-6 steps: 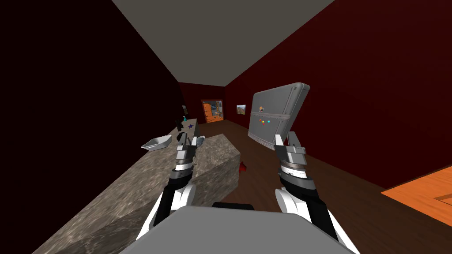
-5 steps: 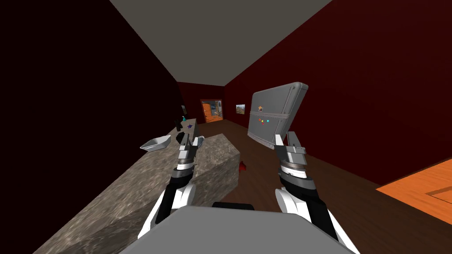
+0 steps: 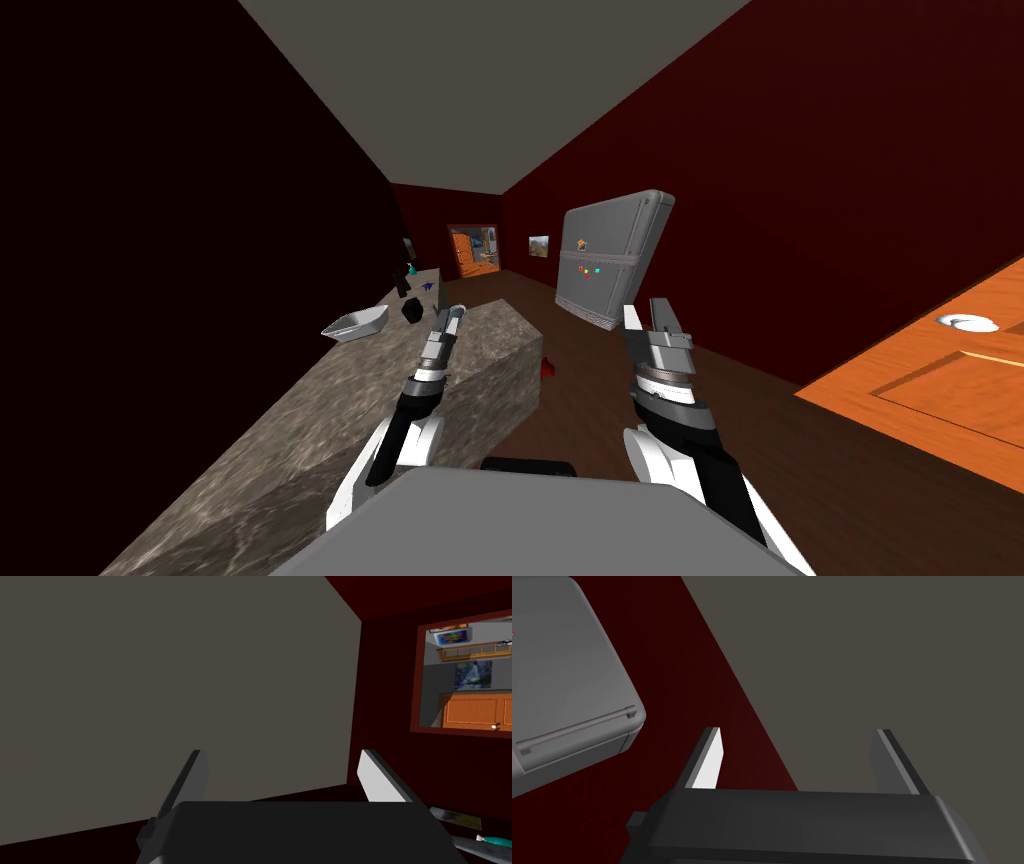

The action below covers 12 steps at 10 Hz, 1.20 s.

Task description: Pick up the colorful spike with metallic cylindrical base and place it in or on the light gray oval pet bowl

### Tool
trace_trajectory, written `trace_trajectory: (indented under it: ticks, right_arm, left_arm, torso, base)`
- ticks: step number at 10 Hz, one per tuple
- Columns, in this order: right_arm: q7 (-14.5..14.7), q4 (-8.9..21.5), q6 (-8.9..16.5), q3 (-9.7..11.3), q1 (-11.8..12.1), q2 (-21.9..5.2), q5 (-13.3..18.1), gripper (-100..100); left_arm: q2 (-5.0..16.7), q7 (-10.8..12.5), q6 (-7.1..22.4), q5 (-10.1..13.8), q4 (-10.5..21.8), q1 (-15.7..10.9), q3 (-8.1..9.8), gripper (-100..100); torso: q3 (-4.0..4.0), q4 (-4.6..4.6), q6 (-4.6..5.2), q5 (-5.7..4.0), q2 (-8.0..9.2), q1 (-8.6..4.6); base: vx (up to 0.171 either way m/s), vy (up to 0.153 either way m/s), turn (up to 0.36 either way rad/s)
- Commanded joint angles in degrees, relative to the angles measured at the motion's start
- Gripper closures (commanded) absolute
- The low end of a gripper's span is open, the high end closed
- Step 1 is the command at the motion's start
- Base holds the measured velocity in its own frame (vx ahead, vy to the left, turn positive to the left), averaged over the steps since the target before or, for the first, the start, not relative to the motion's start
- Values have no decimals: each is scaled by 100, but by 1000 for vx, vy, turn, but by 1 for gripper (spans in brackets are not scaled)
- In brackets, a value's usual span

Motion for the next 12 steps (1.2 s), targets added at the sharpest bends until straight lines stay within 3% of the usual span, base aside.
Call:
trace_trajectory:
  ticks: [1, 4, 5, 12]
  right_arm:
    - [0, 0, 0, 0, 0, 0, 0, 0]
    - [0, 0, 0, 0, 0, 0, 0, 0]
    - [0, 0, 0, 0, 0, 0, 0, 0]
    - [0, 0, 0, 0, 1, 0, 0, 0]
  left_arm:
    - [111, -128, 61, -128, 257, -126, -4, -100]
    - [367, -357, 155, -373, 705, -318, 31, -100]
    - [367, -357, 155, -373, 721, -318, 31, -100]
    - [1023, -981, 315, -1029, 1926, -778, 227, -100]
  torso:
    - [0, 0, 0, 0, 0, 0]
    - [-3, -1, 0, -1, -4, -3]
    - [-2, -1, 0, 0, -4, -2]
    - [-10, -3, -1, 1, -18, 6]
  base:
    - [-112, 60, -108]
    - [-109, 55, -108]
    - [-68, 51, -26]
    - [-78, 65, -107]
